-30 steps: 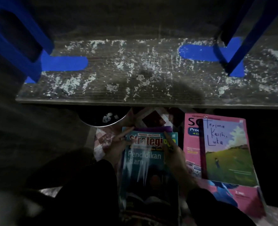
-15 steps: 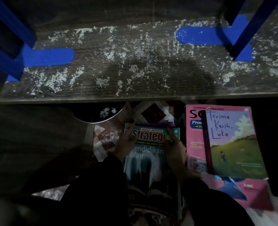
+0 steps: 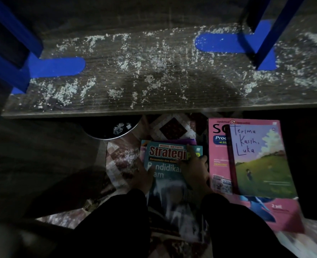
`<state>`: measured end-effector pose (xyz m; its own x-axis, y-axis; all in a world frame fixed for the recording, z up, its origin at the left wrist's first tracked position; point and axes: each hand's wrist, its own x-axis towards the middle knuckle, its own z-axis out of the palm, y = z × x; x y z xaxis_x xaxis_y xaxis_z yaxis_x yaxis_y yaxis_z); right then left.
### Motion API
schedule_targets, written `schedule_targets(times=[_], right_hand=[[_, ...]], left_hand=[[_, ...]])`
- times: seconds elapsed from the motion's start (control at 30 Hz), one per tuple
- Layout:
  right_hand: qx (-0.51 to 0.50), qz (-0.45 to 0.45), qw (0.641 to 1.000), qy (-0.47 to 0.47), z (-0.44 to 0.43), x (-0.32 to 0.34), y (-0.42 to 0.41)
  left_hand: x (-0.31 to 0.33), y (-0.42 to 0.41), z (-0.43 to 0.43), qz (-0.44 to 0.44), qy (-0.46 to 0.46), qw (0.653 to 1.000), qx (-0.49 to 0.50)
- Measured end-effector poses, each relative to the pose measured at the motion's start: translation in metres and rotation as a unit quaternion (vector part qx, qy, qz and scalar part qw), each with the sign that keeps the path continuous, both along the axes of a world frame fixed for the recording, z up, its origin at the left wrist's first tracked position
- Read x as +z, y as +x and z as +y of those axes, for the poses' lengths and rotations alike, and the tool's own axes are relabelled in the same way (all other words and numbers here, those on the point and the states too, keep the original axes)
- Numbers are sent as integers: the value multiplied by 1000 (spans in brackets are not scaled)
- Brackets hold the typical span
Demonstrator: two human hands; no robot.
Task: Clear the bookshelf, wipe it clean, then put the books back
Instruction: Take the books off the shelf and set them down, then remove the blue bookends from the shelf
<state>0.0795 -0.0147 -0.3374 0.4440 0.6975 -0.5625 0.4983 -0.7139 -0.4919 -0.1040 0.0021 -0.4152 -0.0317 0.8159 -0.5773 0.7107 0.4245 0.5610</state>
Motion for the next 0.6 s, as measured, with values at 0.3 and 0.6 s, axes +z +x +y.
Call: schedule_targets(times=[0.3, 0.6], right_hand=[[40, -59, 997, 11, 6, 1, -5], [74, -22, 997, -30, 6, 5, -3]], left_hand=[[85, 30, 30, 200, 9, 956, -213], [98, 52, 32, 194, 36, 969, -150]])
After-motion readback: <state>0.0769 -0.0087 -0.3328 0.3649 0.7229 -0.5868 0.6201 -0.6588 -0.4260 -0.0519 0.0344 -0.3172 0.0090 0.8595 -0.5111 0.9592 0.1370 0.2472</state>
